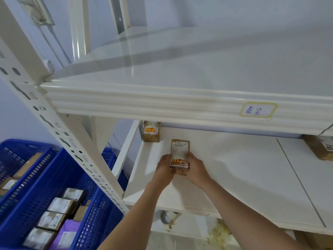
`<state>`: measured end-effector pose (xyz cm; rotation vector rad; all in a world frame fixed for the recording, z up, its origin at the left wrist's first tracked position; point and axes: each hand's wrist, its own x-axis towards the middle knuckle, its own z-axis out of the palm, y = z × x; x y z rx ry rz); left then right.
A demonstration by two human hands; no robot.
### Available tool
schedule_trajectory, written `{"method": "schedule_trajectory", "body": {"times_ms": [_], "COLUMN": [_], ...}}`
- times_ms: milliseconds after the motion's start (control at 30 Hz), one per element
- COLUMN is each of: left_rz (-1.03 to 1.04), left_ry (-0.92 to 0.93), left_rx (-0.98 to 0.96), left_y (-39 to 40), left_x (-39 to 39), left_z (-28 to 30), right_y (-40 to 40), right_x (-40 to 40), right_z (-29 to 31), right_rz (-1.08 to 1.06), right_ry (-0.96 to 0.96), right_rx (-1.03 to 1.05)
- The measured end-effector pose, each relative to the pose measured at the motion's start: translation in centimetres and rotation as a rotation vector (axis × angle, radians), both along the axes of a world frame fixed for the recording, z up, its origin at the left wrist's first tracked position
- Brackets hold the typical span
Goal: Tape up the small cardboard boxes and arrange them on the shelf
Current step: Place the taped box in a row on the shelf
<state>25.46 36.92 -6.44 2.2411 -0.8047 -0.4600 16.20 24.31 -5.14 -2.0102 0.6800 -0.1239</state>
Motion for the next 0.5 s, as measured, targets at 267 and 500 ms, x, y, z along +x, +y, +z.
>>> {"method": "schedule_trajectory", "body": {"times_ms": [267,500], "left_rz": [0.002,-0.052], "left_ry": [-0.193,-0.507], "left_rx": [0.096,0.391], "left_y": [-1.9,-2.5], "left_x": [3.2,6.2], "left_z": [-0.5,-1.5], "right_y": [-1.2,-1.8], "right_x": [6.4,10.5], "right_z": [0.4,-0.6], "right_rz": [-0.092,-0.106], "right_ry": [0.065,0.091], "right_rx": [-0.214,-0.382]}}
